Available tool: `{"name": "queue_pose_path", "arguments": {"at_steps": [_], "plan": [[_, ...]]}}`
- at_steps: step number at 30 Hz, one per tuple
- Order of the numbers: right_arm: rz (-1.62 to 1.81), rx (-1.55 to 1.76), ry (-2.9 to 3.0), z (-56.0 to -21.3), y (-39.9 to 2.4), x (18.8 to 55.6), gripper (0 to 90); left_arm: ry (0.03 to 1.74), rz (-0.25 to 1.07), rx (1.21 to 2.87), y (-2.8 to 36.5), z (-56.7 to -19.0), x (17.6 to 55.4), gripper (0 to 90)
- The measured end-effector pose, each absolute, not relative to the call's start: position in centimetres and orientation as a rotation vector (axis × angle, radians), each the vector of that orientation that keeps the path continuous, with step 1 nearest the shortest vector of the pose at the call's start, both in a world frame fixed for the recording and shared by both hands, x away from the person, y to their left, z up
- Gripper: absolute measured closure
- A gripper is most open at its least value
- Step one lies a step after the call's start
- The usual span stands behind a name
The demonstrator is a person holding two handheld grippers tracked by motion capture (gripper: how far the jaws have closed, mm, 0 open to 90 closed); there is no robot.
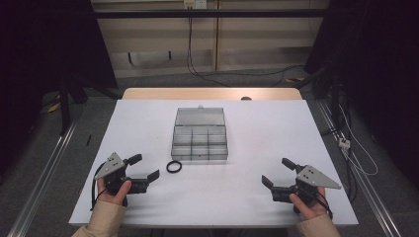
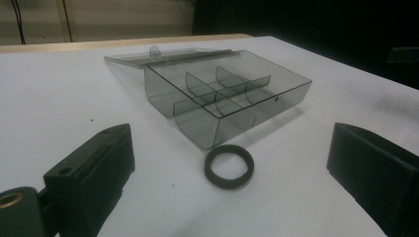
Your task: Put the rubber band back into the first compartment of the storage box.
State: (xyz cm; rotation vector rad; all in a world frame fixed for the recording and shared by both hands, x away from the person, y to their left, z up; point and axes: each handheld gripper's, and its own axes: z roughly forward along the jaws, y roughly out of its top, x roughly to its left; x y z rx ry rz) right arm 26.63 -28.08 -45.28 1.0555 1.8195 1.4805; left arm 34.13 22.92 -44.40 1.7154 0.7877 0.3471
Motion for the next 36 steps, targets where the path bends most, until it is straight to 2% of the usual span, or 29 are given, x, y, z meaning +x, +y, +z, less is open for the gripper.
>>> {"name": "queue_pose_path", "arguments": {"at_steps": [11,15,16,17,20,21,22,25,26,28,32,36], "plan": [[1.473,1.056,1.813,-45.2,-28.1,26.6,4.1,0.853,0.334,1.723,22.2,-44.0,35.2,4.7],[1.474,1.056,1.811,-45.2,-28.1,26.6,4.1,0.884,0.327,1.76,21.6,-44.0,35.7,10.2],[1.474,1.056,1.811,-45.2,-28.1,26.6,4.1,0.886,0.321,1.763,21.4,-44.0,35.9,13.1],[1.475,1.055,1.812,-45.2,-28.1,26.6,4.1,0.886,0.326,1.781,21.2,-44.0,36.1,19.7],[1.475,1.052,1.813,-45.2,-28.1,26.6,4.1,0.901,0.33,1.83,20.5,-44.3,36.6,22.3],[1.474,1.051,1.813,-45.2,-28.1,26.6,4.1,0.904,0.33,1.843,20.3,-44.4,36.7,25.3],[1.476,1.049,1.815,-45.2,-28.1,26.6,4.1,0.912,0.33,1.855,20.1,-44.5,36.9,32.2],[1.475,1.048,1.815,-45.2,-28.0,26.6,4.2,0.922,0.34,1.897,19.6,-44.8,37.4,37.2],[1.474,1.046,1.816,-45.2,-28.0,26.6,4.3,0.921,0.343,1.91,19.4,-44.8,37.5,44.7],[1.475,1.047,1.816,-45.2,-28.0,26.6,4.3,0.918,0.351,1.933,19.1,-44.9,37.8,47.4],[1.476,1.045,1.817,-45.2,-28.0,26.6,4.4,0.921,0.34,1.978,18.5,-45.2,38.1,61.4],[1.477,1.042,1.816,-45.2,-28.1,26.6,4.4,0.922,0.316,2.021,18.1,-45.7,38.5,67.1]]}}
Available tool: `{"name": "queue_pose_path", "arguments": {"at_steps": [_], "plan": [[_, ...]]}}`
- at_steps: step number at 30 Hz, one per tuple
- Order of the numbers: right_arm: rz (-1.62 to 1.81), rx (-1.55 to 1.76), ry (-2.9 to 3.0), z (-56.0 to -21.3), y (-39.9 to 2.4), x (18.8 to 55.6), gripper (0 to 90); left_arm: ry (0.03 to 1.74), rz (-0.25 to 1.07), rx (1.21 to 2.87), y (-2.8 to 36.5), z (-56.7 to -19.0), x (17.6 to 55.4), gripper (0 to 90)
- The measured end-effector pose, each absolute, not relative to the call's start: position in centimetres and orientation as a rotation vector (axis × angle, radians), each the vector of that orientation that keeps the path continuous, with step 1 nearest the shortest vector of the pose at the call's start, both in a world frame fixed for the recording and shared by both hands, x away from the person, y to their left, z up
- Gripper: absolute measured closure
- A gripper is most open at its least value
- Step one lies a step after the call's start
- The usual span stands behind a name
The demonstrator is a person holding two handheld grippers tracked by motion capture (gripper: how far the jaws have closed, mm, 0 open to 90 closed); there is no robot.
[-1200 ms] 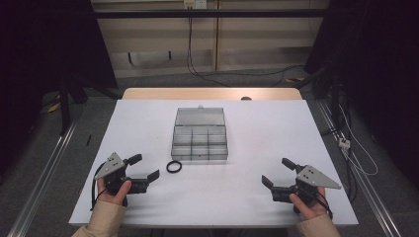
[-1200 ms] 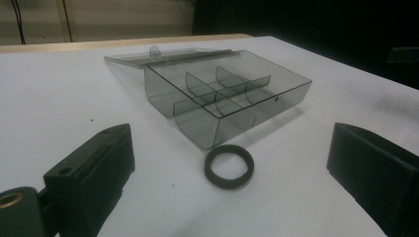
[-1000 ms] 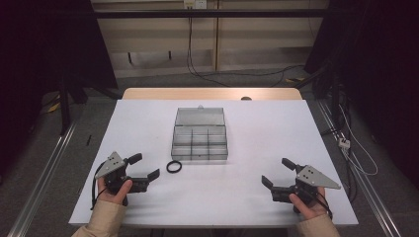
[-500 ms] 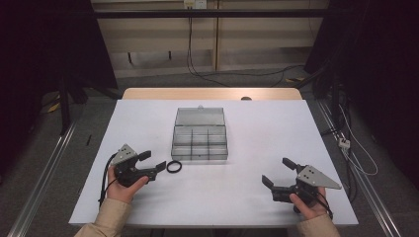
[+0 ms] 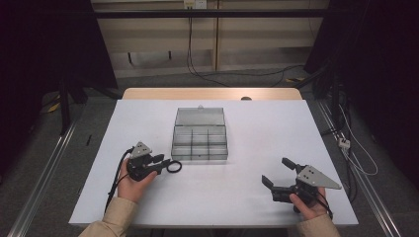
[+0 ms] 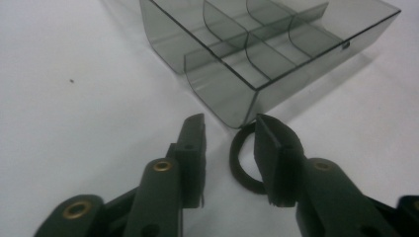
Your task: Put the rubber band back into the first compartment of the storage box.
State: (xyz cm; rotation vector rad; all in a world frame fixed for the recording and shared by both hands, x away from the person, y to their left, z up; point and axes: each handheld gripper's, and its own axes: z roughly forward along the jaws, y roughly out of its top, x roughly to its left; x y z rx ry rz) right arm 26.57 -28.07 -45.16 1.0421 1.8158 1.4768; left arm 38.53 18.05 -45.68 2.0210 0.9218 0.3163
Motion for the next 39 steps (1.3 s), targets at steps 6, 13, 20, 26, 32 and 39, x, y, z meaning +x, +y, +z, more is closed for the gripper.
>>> {"name": "queue_pose_path", "arguments": {"at_steps": [6,13,20,26,32,39], "plan": [[1.479,1.039,1.819,-45.2,-28.0,26.6,4.6,0.928,0.29,2.069,17.4,-46.1,38.8,76.5],[1.484,1.036,1.817,-45.1,-28.0,26.6,4.6,0.972,0.264,2.081,17.1,-46.2,39.0,86.4],[1.489,1.029,1.814,-45.1,-28.0,26.6,4.8,0.964,0.233,2.076,16.9,-46.0,38.7,88.3],[1.491,1.037,1.808,-45.1,-28.1,26.6,4.6,0.956,0.197,2.066,17.2,-45.4,38.5,88.4],[1.494,1.036,1.808,-45.1,-28.1,26.6,4.6,0.923,0.153,2.081,16.7,-44.8,38.1,88.5],[1.495,1.035,1.809,-45.1,-28.1,26.6,4.6,0.882,0.115,2.09,16.0,-43.7,37.8,88.5]]}}
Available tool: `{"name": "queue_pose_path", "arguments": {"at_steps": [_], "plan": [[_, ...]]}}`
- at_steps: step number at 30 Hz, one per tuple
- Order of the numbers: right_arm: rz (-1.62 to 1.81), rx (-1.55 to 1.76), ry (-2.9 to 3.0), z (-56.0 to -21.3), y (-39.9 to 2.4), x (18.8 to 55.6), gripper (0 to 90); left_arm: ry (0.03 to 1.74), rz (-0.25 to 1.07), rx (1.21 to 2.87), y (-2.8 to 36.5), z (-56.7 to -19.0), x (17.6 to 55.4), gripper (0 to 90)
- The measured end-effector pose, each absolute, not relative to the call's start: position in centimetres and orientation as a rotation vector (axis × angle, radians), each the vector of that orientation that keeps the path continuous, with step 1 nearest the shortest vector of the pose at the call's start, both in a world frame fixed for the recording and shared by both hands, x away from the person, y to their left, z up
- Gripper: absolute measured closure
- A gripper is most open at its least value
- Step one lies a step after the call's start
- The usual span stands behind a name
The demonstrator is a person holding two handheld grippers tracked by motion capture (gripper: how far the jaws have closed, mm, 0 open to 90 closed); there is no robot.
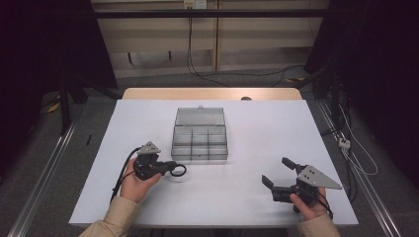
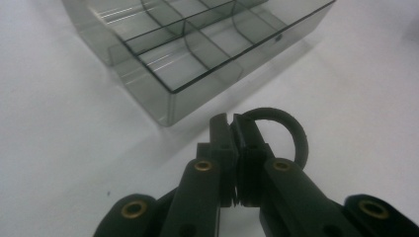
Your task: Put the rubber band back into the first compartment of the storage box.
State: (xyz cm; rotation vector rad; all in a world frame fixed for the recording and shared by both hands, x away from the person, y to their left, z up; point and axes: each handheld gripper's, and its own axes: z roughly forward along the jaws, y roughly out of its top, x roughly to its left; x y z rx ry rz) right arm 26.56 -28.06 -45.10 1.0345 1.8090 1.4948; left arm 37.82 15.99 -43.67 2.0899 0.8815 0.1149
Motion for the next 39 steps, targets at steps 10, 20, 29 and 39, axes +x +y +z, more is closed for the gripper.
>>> {"name": "queue_pose_path", "arguments": {"at_steps": [10,20,29,39], "plan": [[1.496,1.033,1.811,-45.1,-28.1,26.5,4.6,0.853,0.091,2.1,15.4,-42.3,38.1,88.5],[1.493,1.032,1.817,-45.1,-28.0,26.5,4.5,0.825,0.087,2.116,15.0,-40.7,38.9,88.5],[1.495,1.031,1.817,-45.1,-28.0,26.5,4.5,0.828,0.097,2.126,14.7,-39.8,39.7,88.5],[1.5,1.027,1.827,-45.1,-28.0,26.5,4.7,0.827,0.108,2.126,14.3,-39.2,40.8,88.5]]}}
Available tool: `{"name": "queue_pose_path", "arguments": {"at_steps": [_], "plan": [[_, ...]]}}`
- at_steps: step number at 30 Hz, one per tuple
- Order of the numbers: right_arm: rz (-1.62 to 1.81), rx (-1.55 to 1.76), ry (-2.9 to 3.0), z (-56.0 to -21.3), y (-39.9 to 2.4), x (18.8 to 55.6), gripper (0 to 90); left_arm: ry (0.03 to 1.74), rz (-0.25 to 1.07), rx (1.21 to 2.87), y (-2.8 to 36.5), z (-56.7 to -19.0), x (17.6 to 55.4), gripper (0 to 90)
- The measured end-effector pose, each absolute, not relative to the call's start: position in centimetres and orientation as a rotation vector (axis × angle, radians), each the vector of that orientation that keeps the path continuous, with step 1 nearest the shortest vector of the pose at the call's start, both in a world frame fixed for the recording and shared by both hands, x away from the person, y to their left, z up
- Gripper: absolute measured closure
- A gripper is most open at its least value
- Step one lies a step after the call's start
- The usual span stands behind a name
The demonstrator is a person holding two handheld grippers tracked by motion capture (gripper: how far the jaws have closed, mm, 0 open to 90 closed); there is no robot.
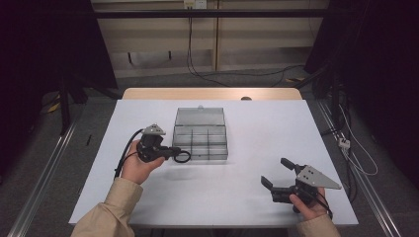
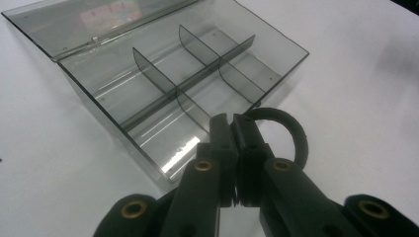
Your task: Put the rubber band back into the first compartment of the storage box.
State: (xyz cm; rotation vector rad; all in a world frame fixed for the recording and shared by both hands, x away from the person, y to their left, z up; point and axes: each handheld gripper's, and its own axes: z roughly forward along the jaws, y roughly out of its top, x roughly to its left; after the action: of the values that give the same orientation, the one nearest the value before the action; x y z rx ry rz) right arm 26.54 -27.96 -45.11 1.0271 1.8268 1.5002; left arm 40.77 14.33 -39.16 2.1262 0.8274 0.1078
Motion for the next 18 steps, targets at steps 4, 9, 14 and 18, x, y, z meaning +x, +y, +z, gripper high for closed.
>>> {"name": "queue_pose_path", "arguments": {"at_steps": [4,9,14,18], "plan": [[1.502,1.027,1.829,-45.1,-28.0,26.5,4.8,0.833,0.118,2.124,14.2,-38.9,41.2,88.5],[1.503,1.025,1.832,-45.1,-27.9,26.5,4.8,0.831,0.123,2.132,13.9,-38.6,41.7,88.5],[1.503,1.025,1.832,-45.1,-27.9,26.5,4.9,0.837,0.127,2.135,13.8,-38.4,42.2,88.5],[1.506,1.024,1.83,-45.1,-28.0,26.6,4.8,0.835,0.133,2.14,13.7,-38.2,42.6,88.5]]}}
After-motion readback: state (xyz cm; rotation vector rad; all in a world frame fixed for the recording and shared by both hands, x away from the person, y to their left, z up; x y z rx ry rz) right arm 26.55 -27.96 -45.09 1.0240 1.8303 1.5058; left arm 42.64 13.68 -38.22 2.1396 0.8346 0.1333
